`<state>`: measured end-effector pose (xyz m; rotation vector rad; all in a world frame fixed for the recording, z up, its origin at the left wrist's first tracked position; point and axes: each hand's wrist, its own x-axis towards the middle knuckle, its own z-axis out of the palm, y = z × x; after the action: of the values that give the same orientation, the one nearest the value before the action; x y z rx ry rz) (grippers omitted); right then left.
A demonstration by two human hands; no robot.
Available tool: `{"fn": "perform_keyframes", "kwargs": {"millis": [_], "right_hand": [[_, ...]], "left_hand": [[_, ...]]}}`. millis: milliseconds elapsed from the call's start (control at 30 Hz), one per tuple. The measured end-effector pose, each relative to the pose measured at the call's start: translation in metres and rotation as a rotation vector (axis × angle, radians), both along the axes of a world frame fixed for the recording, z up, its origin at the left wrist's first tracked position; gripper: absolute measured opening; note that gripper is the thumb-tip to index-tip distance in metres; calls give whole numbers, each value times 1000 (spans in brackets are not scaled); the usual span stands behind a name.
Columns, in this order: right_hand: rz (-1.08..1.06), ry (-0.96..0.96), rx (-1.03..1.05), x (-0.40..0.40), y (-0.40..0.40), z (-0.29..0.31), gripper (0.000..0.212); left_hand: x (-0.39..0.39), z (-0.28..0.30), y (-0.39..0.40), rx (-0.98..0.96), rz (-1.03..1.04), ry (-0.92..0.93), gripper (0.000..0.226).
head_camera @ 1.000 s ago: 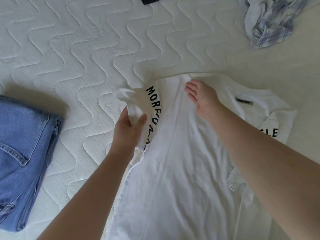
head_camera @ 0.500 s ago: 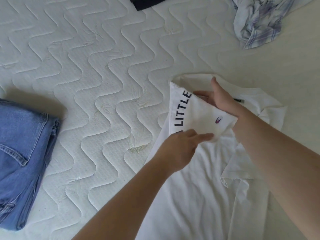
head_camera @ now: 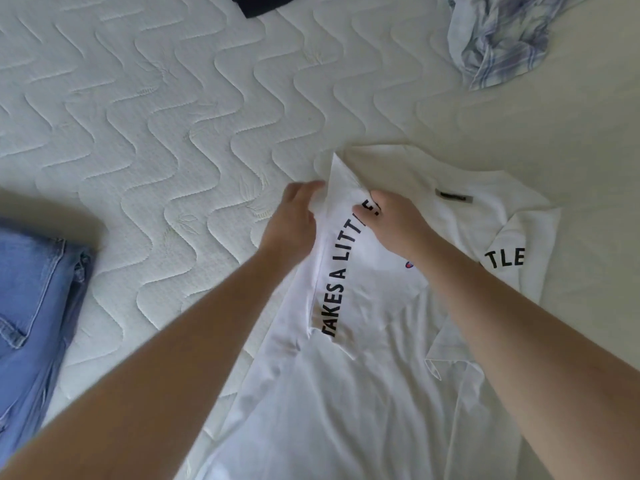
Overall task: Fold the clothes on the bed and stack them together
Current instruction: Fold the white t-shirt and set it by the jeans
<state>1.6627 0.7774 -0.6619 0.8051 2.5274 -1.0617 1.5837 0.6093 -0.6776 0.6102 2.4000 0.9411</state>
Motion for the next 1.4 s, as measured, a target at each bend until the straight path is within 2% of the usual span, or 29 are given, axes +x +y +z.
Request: {"fn": "perform_keyframes", "kwargs": {"millis": [100,233,300,367,433,633,767,867,933,1033,1133,1267,1333,1367,1400], "right_hand": [[-30,18,-37,12,-1,-1,36],[-122,61,-182,25,2,-2,29],[-82,-39,-168,30,8,-3,28],[-28,-134,-81,35,13,-4,37],[-24,-137,-31,38,18,-1,41],[-88,-28,106,44,27,-1,41],[-154,-10,83,52,28,-13,27],[-194,-81,36,67,21,-17,51],[-138,-148,53,80,17,-15,61],[-58,-199,-38,95,22,-4,46],[46,-204,45,99,32,6,36],[-38,-38,128,91,35,12,22],[-114,-22,158,91,35,10,18],[-149,-37,182,94,33,8,18],[-181,-51,230,98,30,7,27]], "left_hand": [[-40,0,40,-86,-317,77,68],[-83,4,80,-338,-778,181,36],[-98,10,92,-443,-859,230,32],[-109,19,98,-509,-894,273,32],[-115,25,101,-525,-899,310,25],[-105,14,109,-552,-831,392,29],[-83,10,97,-371,-625,445,35],[-65,12,75,-210,-391,344,35],[-48,13,55,-171,-307,257,29],[-18,10,21,-165,-228,179,26],[11,6,-8,-147,-112,108,29],[40,0,-39,-173,71,19,33],[53,-3,-52,-199,125,-27,33],[60,-4,-59,-212,140,-39,33],[68,-4,-66,-222,151,-51,33]]}}
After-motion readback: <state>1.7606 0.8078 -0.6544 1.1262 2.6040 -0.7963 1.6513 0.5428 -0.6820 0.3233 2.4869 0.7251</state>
